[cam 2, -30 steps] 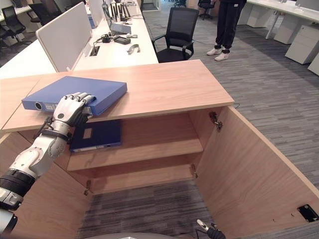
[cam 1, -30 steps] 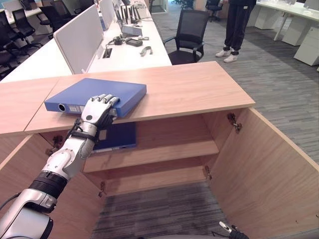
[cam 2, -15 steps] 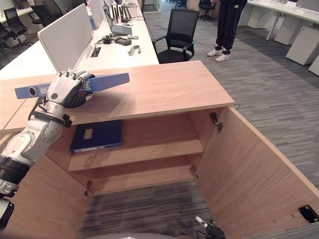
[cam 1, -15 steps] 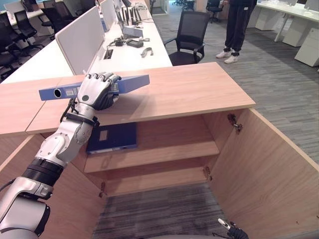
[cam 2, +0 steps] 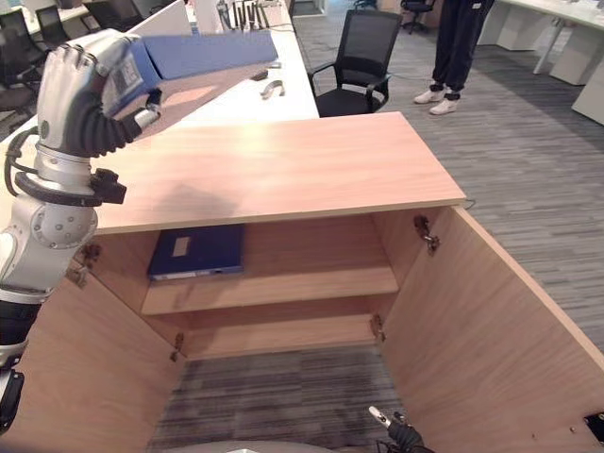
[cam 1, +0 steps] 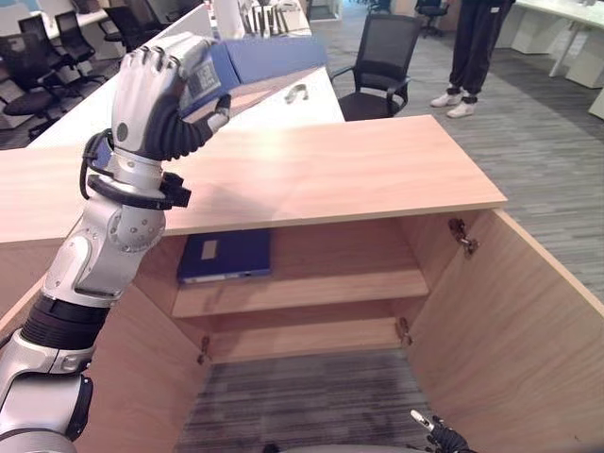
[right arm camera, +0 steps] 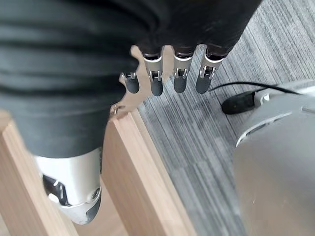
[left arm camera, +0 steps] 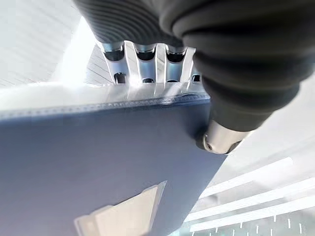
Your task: Put the empty folder in the office cabinet
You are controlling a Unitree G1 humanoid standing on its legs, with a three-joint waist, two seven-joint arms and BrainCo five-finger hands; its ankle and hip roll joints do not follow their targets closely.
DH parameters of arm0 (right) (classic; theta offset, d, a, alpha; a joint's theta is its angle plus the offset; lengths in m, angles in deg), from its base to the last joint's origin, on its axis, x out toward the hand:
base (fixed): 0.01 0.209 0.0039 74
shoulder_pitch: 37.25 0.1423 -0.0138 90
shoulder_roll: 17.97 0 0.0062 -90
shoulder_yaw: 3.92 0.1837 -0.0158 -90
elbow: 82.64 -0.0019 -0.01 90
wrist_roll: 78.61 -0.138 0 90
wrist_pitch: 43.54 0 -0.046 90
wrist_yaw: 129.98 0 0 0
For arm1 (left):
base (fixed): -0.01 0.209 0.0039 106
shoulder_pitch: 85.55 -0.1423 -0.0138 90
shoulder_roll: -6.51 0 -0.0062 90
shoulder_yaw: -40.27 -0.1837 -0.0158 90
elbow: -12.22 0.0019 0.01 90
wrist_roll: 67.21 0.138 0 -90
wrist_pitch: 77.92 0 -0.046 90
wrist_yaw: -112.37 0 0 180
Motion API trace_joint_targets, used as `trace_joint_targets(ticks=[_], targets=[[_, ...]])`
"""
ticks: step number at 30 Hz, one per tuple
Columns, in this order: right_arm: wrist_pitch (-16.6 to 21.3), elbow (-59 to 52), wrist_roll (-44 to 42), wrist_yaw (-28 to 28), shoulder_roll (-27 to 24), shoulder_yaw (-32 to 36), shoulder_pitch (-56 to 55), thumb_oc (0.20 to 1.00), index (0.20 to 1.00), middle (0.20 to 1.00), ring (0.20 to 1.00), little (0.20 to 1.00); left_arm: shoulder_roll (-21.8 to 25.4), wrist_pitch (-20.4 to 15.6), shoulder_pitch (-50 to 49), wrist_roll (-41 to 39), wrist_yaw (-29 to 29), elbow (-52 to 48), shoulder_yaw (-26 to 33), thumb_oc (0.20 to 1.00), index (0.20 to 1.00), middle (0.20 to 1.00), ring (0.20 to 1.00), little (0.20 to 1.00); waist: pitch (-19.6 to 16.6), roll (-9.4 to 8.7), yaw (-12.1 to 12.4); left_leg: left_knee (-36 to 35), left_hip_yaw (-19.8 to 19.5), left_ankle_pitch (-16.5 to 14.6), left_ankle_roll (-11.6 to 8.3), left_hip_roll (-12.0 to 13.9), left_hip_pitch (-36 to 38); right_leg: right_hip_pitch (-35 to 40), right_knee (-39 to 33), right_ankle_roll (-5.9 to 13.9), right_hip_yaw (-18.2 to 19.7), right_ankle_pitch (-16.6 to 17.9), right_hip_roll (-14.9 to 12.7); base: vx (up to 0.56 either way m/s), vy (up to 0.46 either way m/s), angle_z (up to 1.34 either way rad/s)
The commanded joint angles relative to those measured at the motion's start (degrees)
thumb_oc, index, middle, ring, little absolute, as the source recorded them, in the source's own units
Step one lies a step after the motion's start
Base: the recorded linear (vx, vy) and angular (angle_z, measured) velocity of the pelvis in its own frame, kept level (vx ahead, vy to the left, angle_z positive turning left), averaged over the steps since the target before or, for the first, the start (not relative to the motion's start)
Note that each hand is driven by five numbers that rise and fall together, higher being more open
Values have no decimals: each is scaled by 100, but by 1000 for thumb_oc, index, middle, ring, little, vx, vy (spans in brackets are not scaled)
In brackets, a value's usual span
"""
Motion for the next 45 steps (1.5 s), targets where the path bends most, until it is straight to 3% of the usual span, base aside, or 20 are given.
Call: trace_joint_targets(ticks=[1, 4, 7, 14, 25, 40, 45], targets=[[16, 141, -77, 85, 91, 50, 463, 1000, 1000, 1000, 1000, 1000, -16, -363, 494, -1165, -15, -131, 651, 200, 200, 200, 200, 200, 112, 61, 125, 75, 50, -491, -350, 276, 428, 3, 70, 281, -261, -275, -32, -9, -10, 9], [-16, 79, -71, 123, 87, 41, 485, 1000, 1000, 1000, 1000, 1000, -233, -622, 225, -2193, 297, -304, 802, 200, 200, 200, 200, 200, 118, 83, 159, 75, 1, -484, -341, 269, 413, 26, 79, 255, -280, -294, -24, -11, -19, 11], [-32, 47, -78, 138, 92, 36, 498, 1000, 1000, 1000, 1000, 1000, -301, -708, 84, -2691, 498, -390, 878, 200, 200, 200, 200, 200, 122, 88, 189, 75, -24, -482, -339, 268, 411, 47, 81, 241, -301, -306, -20, -15, -13, 9], [-93, 25, -19, 193, 69, 42, 529, 1000, 1000, 1000, 1000, 1000, -483, -912, -604, -4857, 1488, -785, 1177, 200, 200, 200, 200, 200, 139, 115, 268, 75, -105, -467, -328, 269, 404, 102, 86, 204, -369, -323, -14, -2, 0, 0], [-179, 170, 82, 236, 137, -56, 587, 1000, 1000, 1000, 1000, 1000, -968, -839, -964, -6600, 2216, -1067, 1029, 200, 200, 200, 200, 200, 169, 111, 332, 75, -189, -456, -318, 266, 368, 137, 98, 178, -445, -334, -13, -21, 2, 8], [-232, 121, 307, 295, 146, -236, 663, 1000, 1000, 1000, 1000, 1000, -1264, -620, -1280, -6759, 2358, -1091, 788, 200, 200, 200, 200, 200, 208, 66, 396, 75, -178, -477, -287, 246, 337, 102, 101, 181, -422, -304, -30, -3, 0, 0], [-150, -951, 288, 426, -52, -420, 690, 1000, 1000, 1000, 1000, 1000, -1369, -474, -1509, -6598, 2477, -1050, 684, 200, 200, 200, 200, 200, 223, 25, 417, 75, -179, -481, -279, 253, 333, 88, 101, 195, -418, -294, -38, 0, 0, 0]])
